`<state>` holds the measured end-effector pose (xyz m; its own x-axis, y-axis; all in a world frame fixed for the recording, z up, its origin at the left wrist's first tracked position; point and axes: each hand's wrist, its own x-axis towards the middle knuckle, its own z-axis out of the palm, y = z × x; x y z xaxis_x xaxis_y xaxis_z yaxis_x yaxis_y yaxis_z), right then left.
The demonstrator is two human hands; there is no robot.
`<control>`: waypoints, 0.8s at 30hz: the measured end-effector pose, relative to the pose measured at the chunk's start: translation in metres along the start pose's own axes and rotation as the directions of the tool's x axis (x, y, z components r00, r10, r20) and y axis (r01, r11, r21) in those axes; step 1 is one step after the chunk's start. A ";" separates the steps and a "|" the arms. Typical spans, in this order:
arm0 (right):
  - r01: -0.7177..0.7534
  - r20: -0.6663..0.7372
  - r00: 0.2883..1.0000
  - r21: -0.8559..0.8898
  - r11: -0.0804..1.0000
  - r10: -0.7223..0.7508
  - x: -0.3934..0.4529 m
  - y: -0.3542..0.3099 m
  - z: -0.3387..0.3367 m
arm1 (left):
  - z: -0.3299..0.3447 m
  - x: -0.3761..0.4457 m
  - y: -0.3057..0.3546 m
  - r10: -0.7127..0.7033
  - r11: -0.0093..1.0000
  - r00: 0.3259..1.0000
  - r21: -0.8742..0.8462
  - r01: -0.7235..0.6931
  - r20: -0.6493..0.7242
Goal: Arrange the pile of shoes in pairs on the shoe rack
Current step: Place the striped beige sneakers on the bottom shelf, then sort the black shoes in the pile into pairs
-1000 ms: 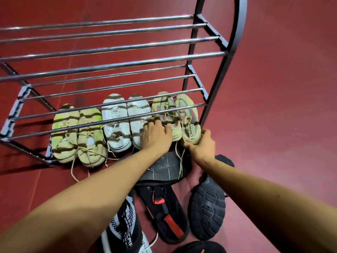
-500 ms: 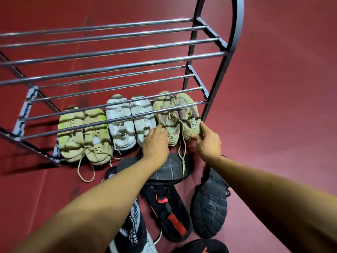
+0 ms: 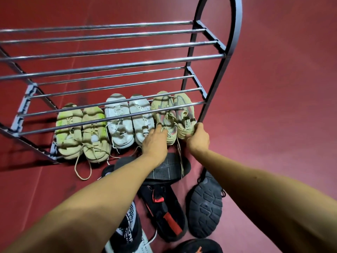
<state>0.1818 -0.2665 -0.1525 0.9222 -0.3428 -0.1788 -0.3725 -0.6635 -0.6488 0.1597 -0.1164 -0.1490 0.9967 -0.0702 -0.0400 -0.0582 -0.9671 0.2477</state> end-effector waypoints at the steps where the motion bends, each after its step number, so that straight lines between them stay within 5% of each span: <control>1: 0.044 0.022 0.999 -0.073 0.996 -0.043 0.005 0.003 -0.004 | 0.000 0.000 0.000 -0.001 1.000 1.000 -0.004 0.001 0.000; 3: 0.125 0.041 0.992 -0.200 0.972 -0.120 0.015 0.002 -0.009 | -0.001 0.003 0.000 0.001 0.999 1.000 0.038 0.000 -0.009; 9: 0.180 0.106 0.981 -0.187 0.966 -0.162 0.009 -0.003 0.002 | -0.012 0.022 0.003 0.028 0.981 1.000 0.190 -0.026 -0.008; 15: 0.254 0.185 0.955 -0.109 0.961 -0.231 0.011 0.010 -0.008 | -0.011 0.026 0.005 -0.144 0.984 0.989 0.098 0.148 -0.042; 19: 0.229 0.211 0.949 0.055 0.972 -0.236 -0.001 0.028 -0.022 | -0.006 0.015 -0.008 -0.044 0.990 0.999 0.138 0.043 0.002; 24: 0.157 0.221 0.967 -0.133 0.979 -0.126 -0.011 0.064 -0.032 | -0.012 -0.026 -0.029 0.169 0.985 0.984 0.031 -0.167 -0.054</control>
<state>0.1446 -0.3262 -0.1684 0.9616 -0.1014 -0.2549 -0.2332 -0.7914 -0.5650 0.1362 -0.0834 -0.1434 0.9741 -0.2194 0.0543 -0.2260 -0.9488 0.2206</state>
